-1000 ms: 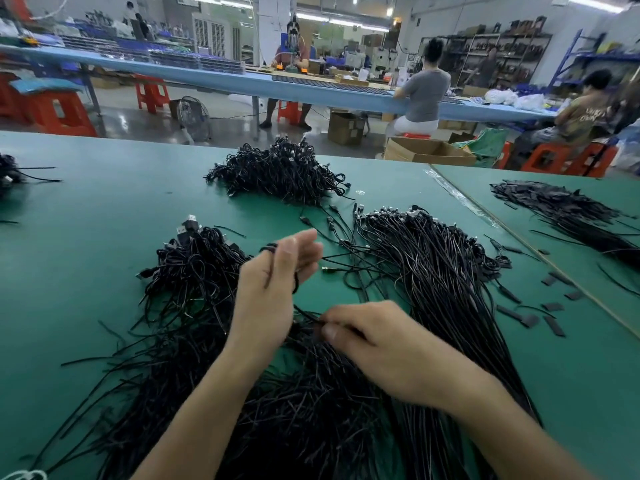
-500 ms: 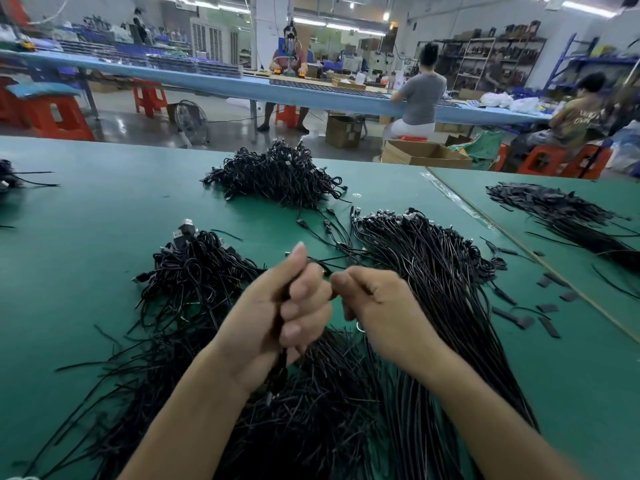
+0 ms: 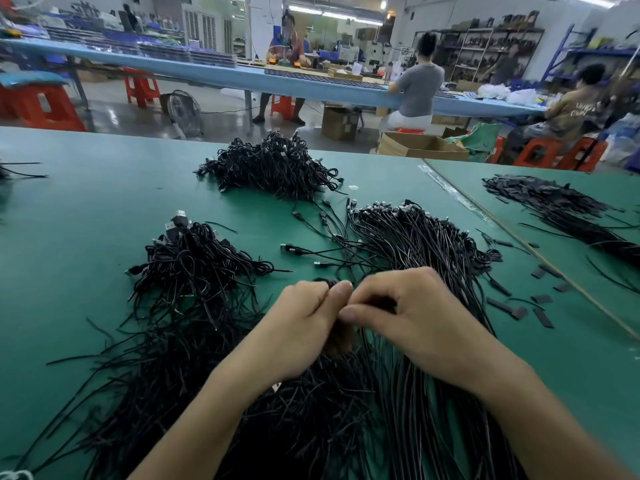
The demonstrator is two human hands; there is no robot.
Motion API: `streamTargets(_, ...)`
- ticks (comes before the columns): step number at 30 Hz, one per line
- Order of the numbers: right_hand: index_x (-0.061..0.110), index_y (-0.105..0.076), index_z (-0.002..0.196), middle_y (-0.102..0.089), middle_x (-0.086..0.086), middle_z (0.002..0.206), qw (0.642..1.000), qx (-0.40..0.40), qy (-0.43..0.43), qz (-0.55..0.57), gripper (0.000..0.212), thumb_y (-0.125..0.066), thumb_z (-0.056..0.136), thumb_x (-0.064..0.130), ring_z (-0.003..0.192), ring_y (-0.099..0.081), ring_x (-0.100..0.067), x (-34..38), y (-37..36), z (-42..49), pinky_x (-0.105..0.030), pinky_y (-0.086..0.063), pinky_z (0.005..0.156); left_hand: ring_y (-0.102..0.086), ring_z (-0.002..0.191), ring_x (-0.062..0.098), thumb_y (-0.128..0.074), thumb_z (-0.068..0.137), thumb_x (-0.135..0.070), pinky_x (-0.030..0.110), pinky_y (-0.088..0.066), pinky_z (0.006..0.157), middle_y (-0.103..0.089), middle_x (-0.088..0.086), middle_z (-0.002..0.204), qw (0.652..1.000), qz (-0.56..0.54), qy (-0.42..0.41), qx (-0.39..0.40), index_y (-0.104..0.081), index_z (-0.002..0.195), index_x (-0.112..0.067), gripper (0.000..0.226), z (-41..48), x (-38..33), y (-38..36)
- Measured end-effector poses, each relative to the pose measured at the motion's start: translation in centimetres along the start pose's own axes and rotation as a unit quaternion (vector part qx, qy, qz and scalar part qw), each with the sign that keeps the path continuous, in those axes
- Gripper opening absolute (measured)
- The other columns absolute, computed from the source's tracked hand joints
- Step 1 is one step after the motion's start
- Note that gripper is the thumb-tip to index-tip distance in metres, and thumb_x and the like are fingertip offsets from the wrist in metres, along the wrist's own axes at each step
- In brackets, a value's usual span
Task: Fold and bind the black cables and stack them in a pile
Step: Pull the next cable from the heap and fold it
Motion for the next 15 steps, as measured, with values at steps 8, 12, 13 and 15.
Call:
streamTargets(8, 0.023, -0.067, 0.080, -0.065, -0.001, 0.077, 0.953, 0.026, -0.011, 0.303, 0.013, -0.079, 0.082, 0.029, 0.074, -0.056, -0.022, -0.2, -0.3, 0.6, -0.038, -0.049, 0.071, -0.029, 0.033, 0.004, -0.040, 0.101, -0.051, 0.013, -0.025, 0.035, -0.035, -0.011, 0.045, 0.939, -0.280, 0.045, 0.196, -0.047, 0.052, -0.026, 0.055, -1.8, -1.4, -2.2)
streamTargets(12, 0.021, -0.063, 0.081, -0.059, -0.004, 0.077, 0.955, 0.047, -0.006, 0.293, 0.009, -0.071, 0.085, 0.022, 0.074, -0.053, -0.021, 0.3, -0.9, 0.7, -0.044, -0.047, 0.070, -0.046, 0.038, 0.010, -0.047, 0.096, -0.056, 0.016, -0.028, 0.035, -0.044, -0.004, 0.048, 0.924, -0.311, 0.074, 0.211, -0.041, 0.053, -0.026, 0.053, -2.2, -0.8, -2.3)
streamTargets(13, 0.020, -0.061, 0.081, -0.058, -0.005, 0.075, 0.964, 0.039, -0.005, 0.263, 0.011, -0.070, 0.087, 0.022, 0.072, -0.052, -0.019, 0.3, -0.7, 0.8, -0.044, -0.047, 0.068, -0.049, 0.040, 0.011, -0.048, 0.098, -0.054, 0.016, -0.031, 0.037, -0.046, -0.003, 0.050, 0.930, -0.303, 0.082, 0.190, -0.040, 0.053, -0.025, 0.054, -2.0, -0.5, -2.1)
streamTargets(15, 0.022, -0.060, 0.081, -0.059, 0.000, 0.072, 0.983, 0.009, -0.005, 0.186, 0.014, -0.072, 0.089, 0.023, 0.067, -0.053, -0.012, 0.0, -0.1, 1.0, -0.038, -0.047, 0.063, -0.051, 0.045, 0.015, -0.048, 0.100, -0.050, 0.019, -0.037, 0.044, -0.048, 0.000, 0.052, 0.956, -0.254, 0.088, 0.114, -0.040, 0.051, -0.025, 0.056, -1.1, 0.4, -1.3)
Point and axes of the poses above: each hand's wrist, its own z-axis towards the middle knuckle, its own y-axis out of the back of the hand, x = y × z, the point moved 10 cm from there along z, towards the middle knuckle
